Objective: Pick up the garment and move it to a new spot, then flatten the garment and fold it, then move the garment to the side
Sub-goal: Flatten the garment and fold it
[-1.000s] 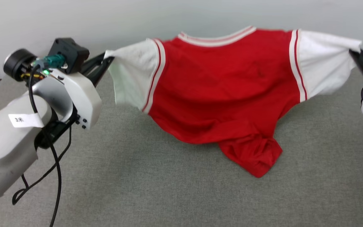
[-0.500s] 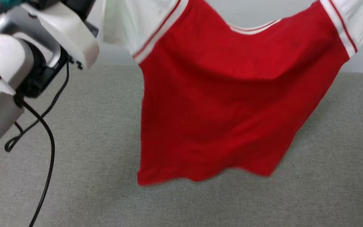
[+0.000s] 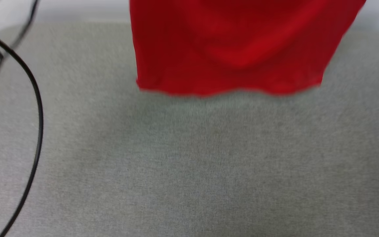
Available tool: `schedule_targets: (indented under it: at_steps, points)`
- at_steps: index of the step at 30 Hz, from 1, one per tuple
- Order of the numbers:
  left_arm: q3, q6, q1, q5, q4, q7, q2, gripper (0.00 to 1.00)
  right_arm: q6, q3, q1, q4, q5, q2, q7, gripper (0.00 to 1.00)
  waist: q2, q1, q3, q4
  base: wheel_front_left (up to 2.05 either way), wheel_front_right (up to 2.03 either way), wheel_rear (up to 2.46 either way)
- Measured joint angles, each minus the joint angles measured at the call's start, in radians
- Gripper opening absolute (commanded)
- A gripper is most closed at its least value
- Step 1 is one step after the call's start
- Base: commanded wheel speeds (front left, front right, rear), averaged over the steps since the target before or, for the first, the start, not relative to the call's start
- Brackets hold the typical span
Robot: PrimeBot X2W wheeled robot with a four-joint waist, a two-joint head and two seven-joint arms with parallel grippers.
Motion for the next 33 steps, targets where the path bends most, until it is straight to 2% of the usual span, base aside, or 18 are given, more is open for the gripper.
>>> schedule_targets:
  at_steps: [8, 14, 18, 25, 33]
  points:
    - [0.052, -0.043, -0.218, 0.026, 0.197, -0.043, -0.070, 0.00, 0.000, 0.001, -0.333, 0.187, -0.125, 0.061, -0.055, 0.00, 0.0000, 0.0002, 0.178, 0.004, 0.00, 0.00, 0.00]
    - [0.084, -0.072, -0.367, 0.044, 0.308, -0.080, -0.085, 0.00, 0.000, -0.003, -0.533, 0.322, -0.200, 0.101, -0.128, 0.00, -0.0001, 0.0002, 0.288, 0.003, 0.00, 0.00, 0.00]
    - [0.088, -0.092, -0.406, 0.053, 0.376, -0.109, -0.101, 0.00, 0.000, -0.006, -0.607, 0.404, -0.235, 0.125, -0.166, 0.00, 0.0000, 0.0003, 0.341, 0.000, 0.00, 0.00, 0.00]
    - [0.089, -0.114, -0.383, 0.042, 0.463, -0.156, -0.128, 0.00, 0.000, 0.020, -0.619, 0.515, -0.250, 0.162, -0.244, 0.00, 0.0000, 0.0002, 0.397, -0.005, 0.00, 0.00, 0.00]
    - [0.095, -0.131, -0.186, 0.021, 0.496, -0.182, -0.134, 0.00, 0.000, 0.066, -0.448, 0.583, -0.192, 0.181, -0.344, 0.00, -0.0001, 0.0001, 0.368, -0.009, 0.00, 0.00, 0.00]
